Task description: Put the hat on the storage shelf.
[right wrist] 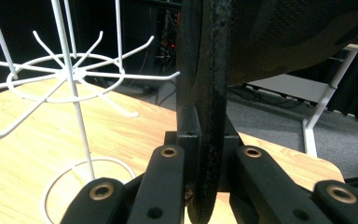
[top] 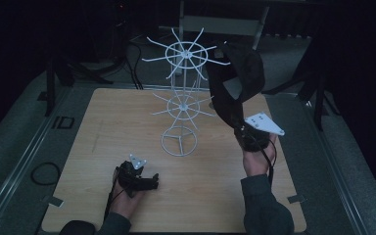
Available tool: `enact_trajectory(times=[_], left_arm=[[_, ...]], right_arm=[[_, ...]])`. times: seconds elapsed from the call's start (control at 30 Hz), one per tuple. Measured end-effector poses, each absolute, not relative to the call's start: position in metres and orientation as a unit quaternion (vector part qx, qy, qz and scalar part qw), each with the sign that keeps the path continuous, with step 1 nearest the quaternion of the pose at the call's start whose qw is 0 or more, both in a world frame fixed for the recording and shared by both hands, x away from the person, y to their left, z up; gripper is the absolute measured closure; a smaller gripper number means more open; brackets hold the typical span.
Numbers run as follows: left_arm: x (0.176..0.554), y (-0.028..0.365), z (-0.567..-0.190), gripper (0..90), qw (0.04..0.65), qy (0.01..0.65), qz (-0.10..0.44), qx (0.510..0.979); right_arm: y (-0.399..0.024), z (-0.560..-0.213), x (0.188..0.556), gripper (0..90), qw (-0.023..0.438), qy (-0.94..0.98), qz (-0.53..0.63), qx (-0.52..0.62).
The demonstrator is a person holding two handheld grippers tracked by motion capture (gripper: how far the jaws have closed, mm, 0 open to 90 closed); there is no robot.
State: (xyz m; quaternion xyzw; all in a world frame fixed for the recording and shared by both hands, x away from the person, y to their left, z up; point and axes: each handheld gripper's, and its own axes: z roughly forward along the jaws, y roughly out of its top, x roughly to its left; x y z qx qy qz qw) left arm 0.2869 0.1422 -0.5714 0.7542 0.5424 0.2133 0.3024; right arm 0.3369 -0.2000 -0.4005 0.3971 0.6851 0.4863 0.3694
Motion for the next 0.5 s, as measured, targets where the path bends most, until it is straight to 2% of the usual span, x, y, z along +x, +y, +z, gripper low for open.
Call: enact_trajectory(times=[0.2, 0.3, 0.33, 0.4, 0.5], left_arm=[[0.2869, 0.1423, -0.5714, 0.1, 0.302, 0.542, 0.213, 0.754], [0.2869, 0.1423, -0.5714, 0.1, 0.302, 0.542, 0.214, 0.754], [0.2869, 0.1423, -0.5714, 0.1, 0.302, 0.542, 0.214, 0.754], [0.2869, 0.1422, -0.5714, 0.1, 0.302, 0.542, 0.213, 0.754], [0.2869, 0.1423, -0.5714, 0.1, 0.302, 0.542, 0.213, 0.754]], right_arm=[[-0.1997, -0.403, 0.3395, 81.6, 0.361, 0.695, 0.481, 0.394], [-0.1986, -0.4032, 0.3392, 73.3, 0.36, 0.697, 0.482, 0.39], [-0.1986, -0.4032, 0.3392, 73.3, 0.36, 0.697, 0.482, 0.39], [-0.1968, -0.4029, 0.3388, 64.3, 0.359, 0.701, 0.48, 0.386], [-0.1955, -0.4031, 0.3382, 57.9, 0.357, 0.706, 0.477, 0.383]])
